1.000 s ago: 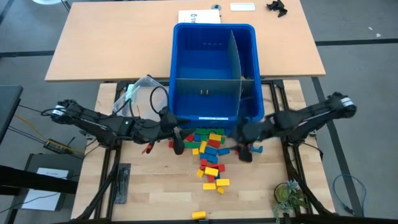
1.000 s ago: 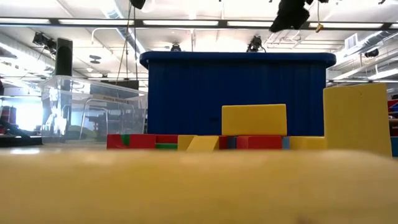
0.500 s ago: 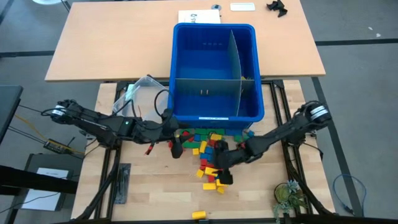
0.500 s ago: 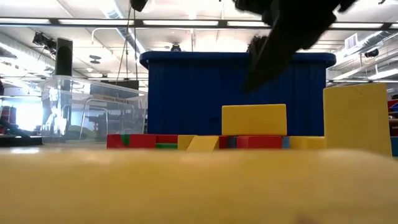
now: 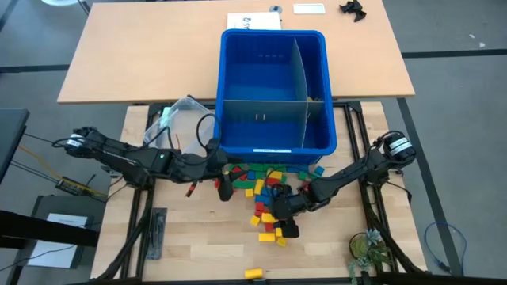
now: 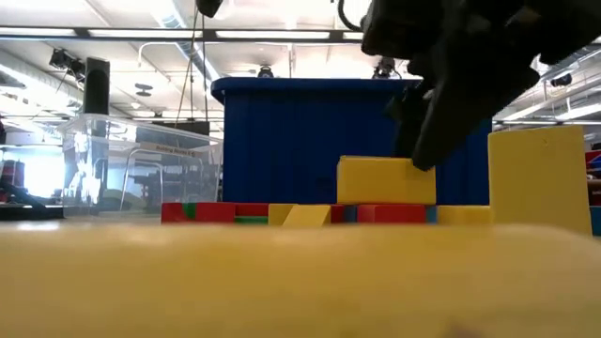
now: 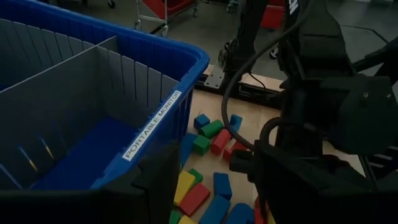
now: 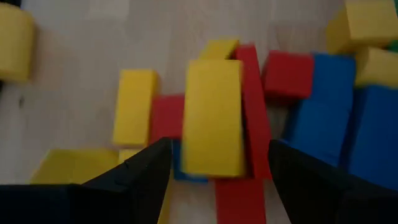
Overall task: Sort blocks
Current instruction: Put the yellow block into the blue bin
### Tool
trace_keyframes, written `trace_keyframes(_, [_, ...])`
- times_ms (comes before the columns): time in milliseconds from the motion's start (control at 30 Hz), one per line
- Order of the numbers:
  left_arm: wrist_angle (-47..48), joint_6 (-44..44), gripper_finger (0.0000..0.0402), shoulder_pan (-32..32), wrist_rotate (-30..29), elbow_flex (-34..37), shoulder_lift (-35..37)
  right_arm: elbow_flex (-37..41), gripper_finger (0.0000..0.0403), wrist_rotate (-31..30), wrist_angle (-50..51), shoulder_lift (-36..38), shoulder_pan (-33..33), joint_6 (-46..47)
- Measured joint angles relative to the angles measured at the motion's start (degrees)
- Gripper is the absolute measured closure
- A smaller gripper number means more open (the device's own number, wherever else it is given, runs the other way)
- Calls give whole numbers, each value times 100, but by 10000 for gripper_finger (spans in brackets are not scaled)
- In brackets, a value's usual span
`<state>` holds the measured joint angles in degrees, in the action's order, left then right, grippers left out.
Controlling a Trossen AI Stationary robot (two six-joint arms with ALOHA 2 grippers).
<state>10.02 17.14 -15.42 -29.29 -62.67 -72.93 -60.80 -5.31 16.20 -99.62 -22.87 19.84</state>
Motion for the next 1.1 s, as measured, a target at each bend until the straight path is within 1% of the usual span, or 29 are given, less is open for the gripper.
trace_keyframes(67, [2,1,188,0,-1,0,0,54,138,-45,-233,-51,0,62])
trace_keyframes(133, [-8,1,188,4,-14,0,-22,118,140,-108,-107,-151,0,195])
trace_keyframes(233, [-5,1,188,4,-30,2,-70,120,152,-186,-119,-149,1,37])
trace_keyframes(367, [-36,3,188,4,-56,0,-207,121,193,-238,-86,-159,2,-404])
trace_keyframes(533, [-29,3,188,4,-54,0,-332,121,269,-245,-64,-159,4,-662])
trace_keyframes(667, [-19,3,188,4,45,2,-332,121,273,-255,61,-57,4,-691])
trace_keyframes(767, [11,3,188,4,54,2,-332,121,273,-387,318,257,2,-651])
trace_keyframes(867, [94,3,188,4,54,2,-294,121,273,-600,651,782,0,-545])
trace_keyframes(1000, [268,-28,188,4,46,-39,-213,118,273,-1123,843,1742,73,-494])
trace_keyframes(1100, [434,-71,188,4,19,-133,-103,118,273,-1756,904,2470,328,-375])
